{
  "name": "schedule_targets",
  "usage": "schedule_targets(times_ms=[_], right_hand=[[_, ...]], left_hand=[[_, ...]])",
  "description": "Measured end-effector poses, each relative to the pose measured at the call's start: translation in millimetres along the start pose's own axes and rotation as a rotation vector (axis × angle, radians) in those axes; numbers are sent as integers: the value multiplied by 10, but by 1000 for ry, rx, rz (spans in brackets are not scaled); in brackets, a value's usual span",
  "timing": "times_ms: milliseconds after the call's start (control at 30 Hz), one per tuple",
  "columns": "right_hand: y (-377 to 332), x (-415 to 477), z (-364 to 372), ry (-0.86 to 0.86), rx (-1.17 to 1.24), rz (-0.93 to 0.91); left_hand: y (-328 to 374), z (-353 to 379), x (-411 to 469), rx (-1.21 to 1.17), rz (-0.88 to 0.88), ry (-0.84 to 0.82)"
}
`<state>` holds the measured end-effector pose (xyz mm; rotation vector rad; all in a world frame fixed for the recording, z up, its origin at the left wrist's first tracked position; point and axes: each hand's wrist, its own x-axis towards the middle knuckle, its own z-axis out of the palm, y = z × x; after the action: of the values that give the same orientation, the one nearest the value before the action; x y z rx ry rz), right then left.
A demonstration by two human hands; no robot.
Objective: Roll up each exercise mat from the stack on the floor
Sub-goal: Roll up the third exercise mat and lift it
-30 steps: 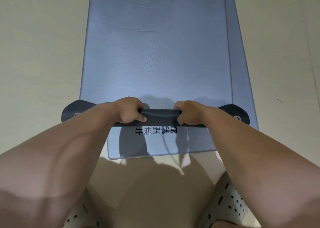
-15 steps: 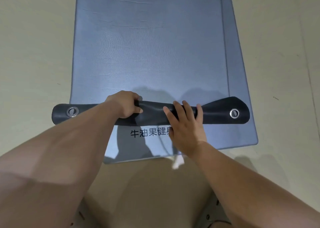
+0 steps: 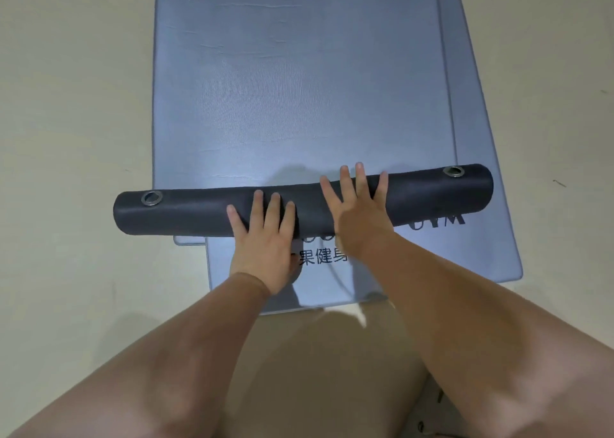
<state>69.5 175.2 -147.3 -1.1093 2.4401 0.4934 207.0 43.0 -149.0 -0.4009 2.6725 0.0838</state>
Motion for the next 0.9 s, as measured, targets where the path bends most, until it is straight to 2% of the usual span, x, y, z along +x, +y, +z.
schedule_targets(times_ms=[167,333,500,567,700,767,900], right_hand=[[67,-5,57,64,-11,18],[226,-113,137,226,-31,-65],[76,-132,141,255,27,36],[81,-92,47,226,31,43],[278,138,-261,40,44,-26],[370,241,-434,-9,102,-68],[530,462,-776,-131,299,-91]], left_hand=[[-107,-150,267,-24,25,-22],[-283,-357,455,-125,93,-67],[-503,-662,786,-296,153,-206],[-548,-752,894,-358,161,-256],[-584,-922,1067,-414,119,-349],[-552,-956,1030,-372,80,-287],[-277,-726,678,-212,-9,215]])
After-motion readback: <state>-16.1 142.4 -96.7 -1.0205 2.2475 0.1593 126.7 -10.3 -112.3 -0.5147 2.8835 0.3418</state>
